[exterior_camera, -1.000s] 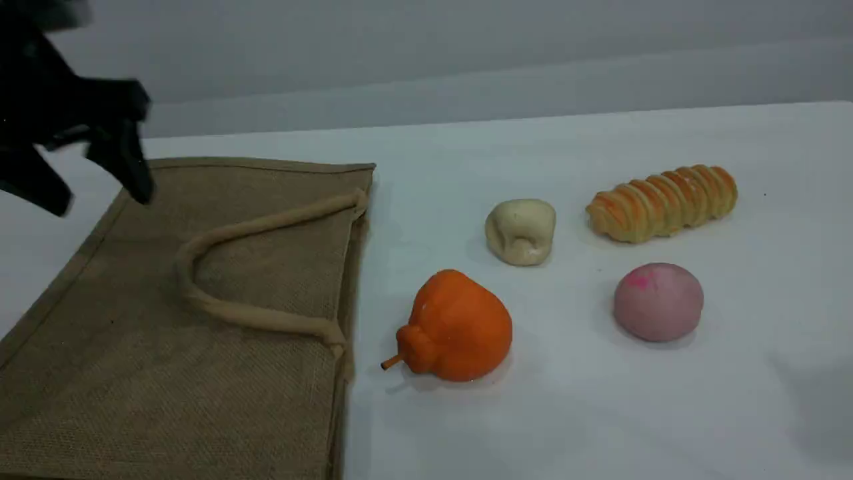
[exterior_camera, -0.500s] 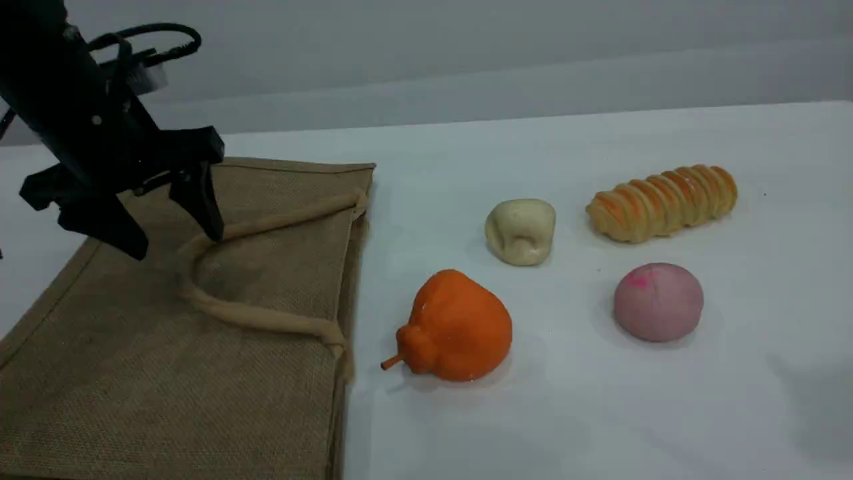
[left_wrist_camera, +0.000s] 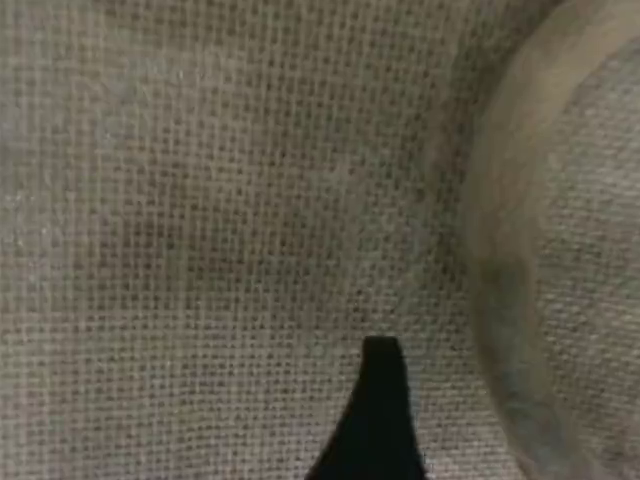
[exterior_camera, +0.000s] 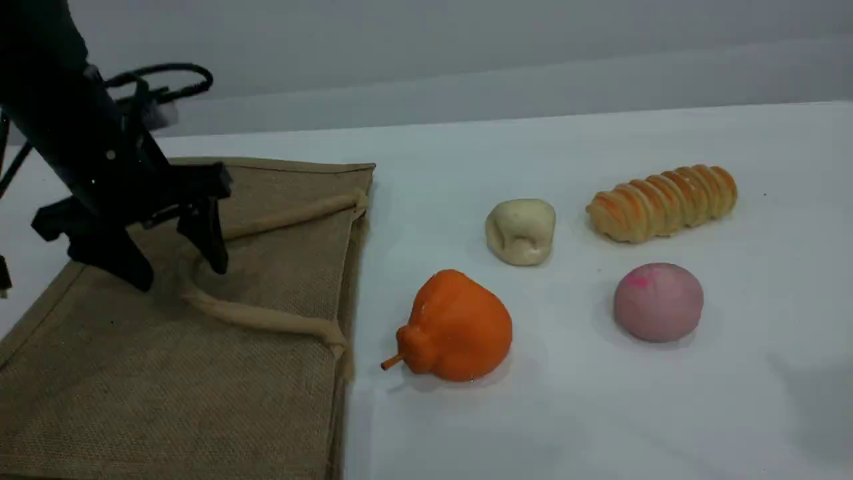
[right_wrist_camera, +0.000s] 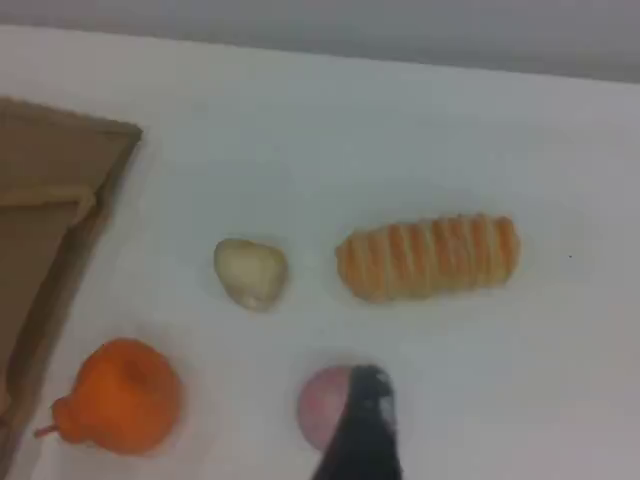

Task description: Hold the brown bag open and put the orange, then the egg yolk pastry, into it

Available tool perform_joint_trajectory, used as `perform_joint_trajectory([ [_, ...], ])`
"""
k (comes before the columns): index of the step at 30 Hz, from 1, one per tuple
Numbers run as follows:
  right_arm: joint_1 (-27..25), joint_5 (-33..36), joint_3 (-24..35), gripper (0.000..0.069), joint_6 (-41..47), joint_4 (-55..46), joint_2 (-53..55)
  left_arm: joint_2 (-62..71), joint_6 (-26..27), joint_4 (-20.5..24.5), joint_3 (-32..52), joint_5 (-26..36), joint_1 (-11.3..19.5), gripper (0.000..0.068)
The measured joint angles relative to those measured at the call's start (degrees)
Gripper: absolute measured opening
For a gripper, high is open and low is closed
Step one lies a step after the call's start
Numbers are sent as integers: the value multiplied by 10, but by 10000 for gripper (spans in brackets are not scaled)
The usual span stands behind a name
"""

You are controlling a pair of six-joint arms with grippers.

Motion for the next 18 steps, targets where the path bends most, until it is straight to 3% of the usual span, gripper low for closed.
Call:
perform_joint_trajectory([
  [8, 0, 0, 0, 580, 0, 0, 0, 14, 0, 0, 0, -17, 0, 550],
  [11, 0, 2, 0, 580, 0, 0, 0, 14, 0, -1, 1, -30, 0, 457],
  [18, 0, 2, 0, 580, 0, 0, 0, 14, 6, -1, 1, -31, 0, 118],
])
